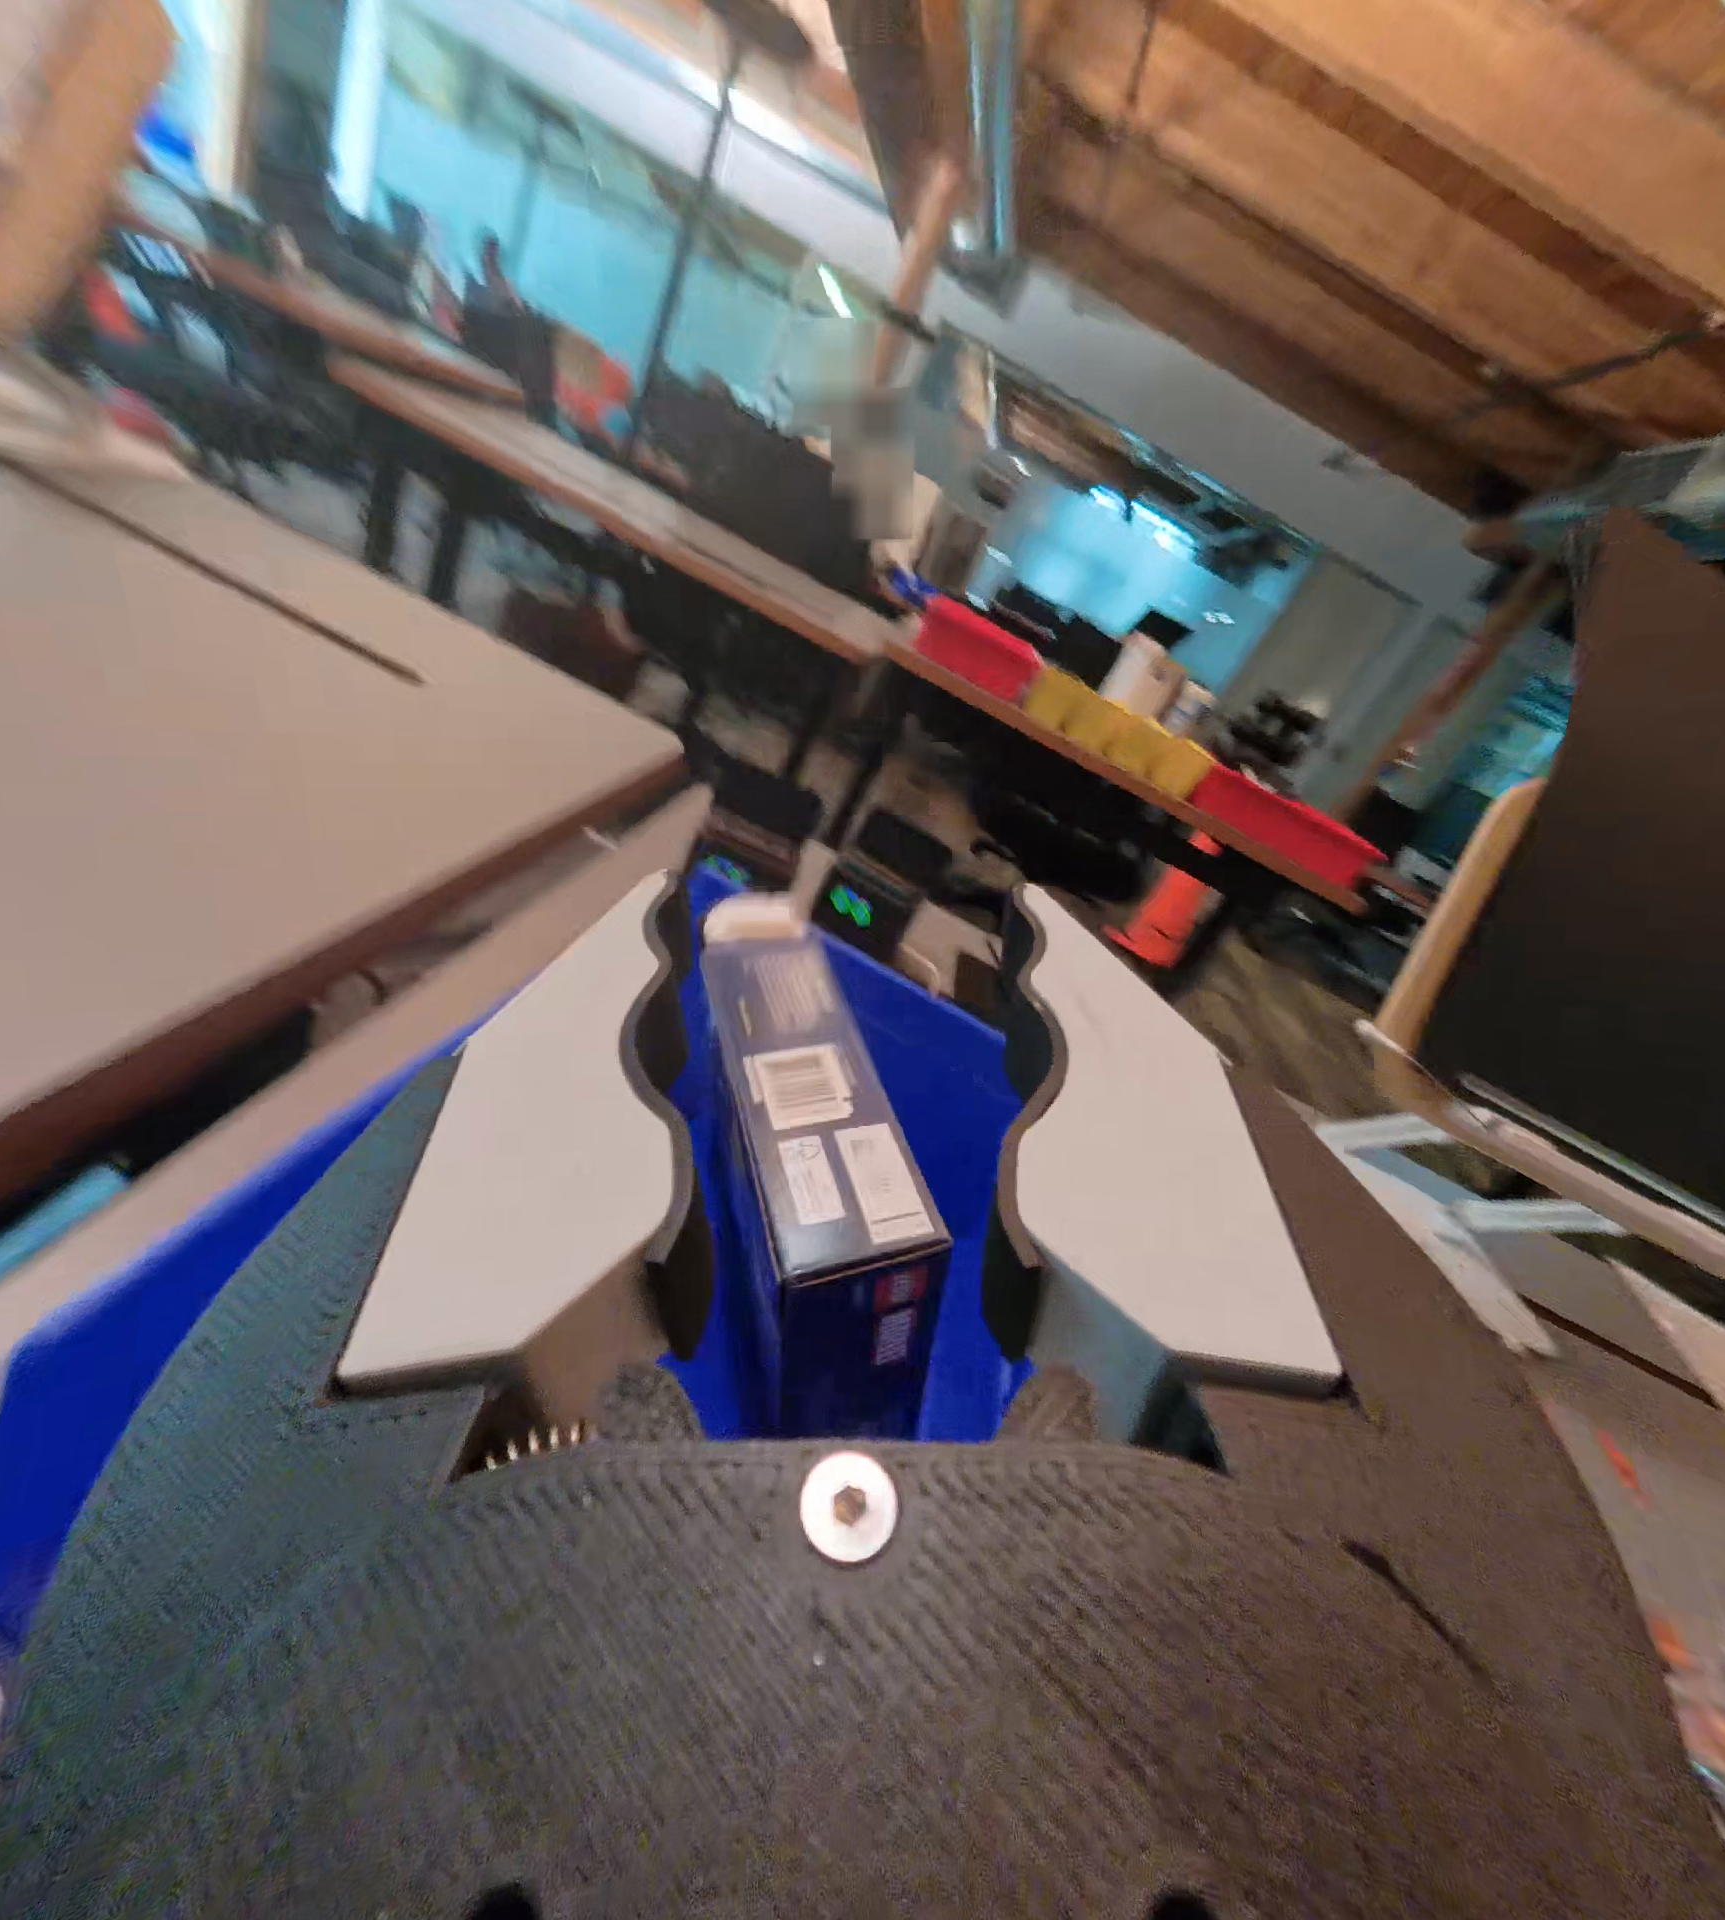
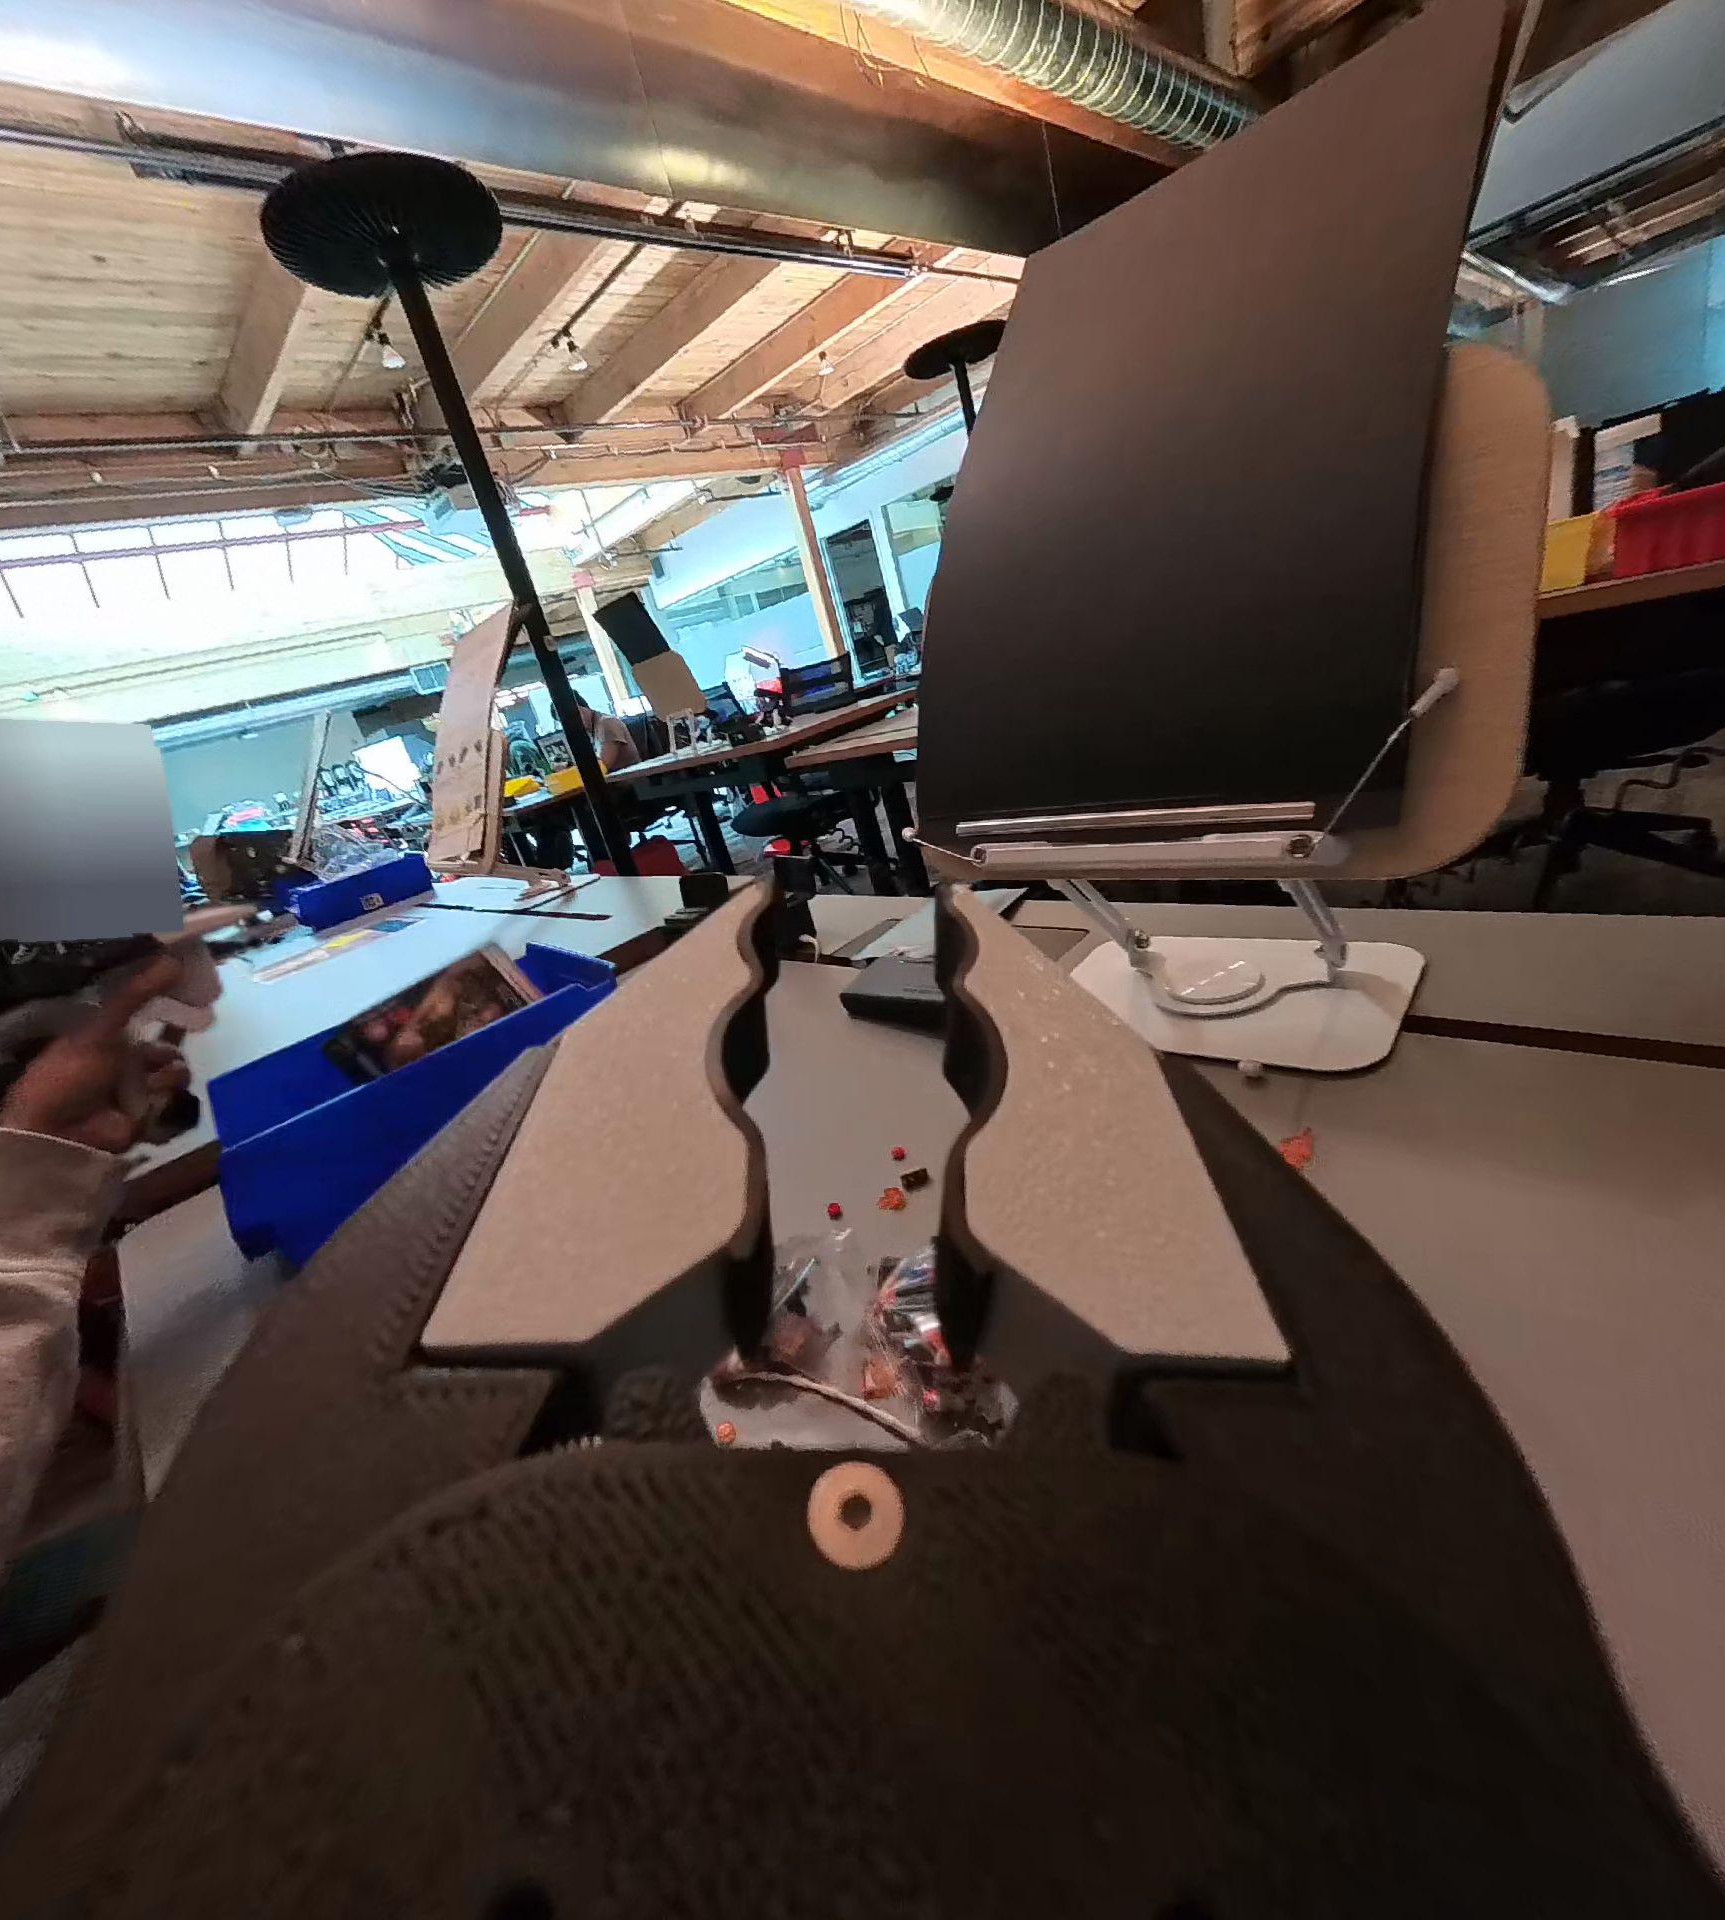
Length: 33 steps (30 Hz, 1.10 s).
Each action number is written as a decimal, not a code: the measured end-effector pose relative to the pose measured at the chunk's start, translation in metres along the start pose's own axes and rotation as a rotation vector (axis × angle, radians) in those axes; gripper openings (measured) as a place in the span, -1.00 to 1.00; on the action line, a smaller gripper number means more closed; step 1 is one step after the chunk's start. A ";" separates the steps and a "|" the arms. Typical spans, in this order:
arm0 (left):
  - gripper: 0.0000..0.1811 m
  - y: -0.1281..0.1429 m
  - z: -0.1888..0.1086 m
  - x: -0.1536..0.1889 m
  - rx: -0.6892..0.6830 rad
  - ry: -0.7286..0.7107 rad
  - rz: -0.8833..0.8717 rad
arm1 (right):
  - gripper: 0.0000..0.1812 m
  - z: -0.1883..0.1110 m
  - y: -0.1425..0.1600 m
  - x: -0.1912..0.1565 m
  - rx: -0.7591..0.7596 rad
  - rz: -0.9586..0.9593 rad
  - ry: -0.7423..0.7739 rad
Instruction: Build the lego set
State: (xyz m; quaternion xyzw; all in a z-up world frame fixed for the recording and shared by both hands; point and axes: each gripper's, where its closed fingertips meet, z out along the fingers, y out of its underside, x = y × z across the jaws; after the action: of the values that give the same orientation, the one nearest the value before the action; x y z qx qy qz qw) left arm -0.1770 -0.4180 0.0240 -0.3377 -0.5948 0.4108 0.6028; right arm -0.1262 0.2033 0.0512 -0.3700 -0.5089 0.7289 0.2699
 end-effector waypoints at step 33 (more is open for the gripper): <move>-0.43 0.332 -0.052 0.352 -0.739 1.006 0.282 | -0.54 0.055 0.137 0.057 -0.498 -0.246 0.106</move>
State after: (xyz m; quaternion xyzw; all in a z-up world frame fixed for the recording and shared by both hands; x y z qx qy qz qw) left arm -0.1721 0.0459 -0.1218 -0.7500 -0.2913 0.0452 0.5921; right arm -0.2064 0.1711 -0.0817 -0.3981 -0.6984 0.5230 0.2833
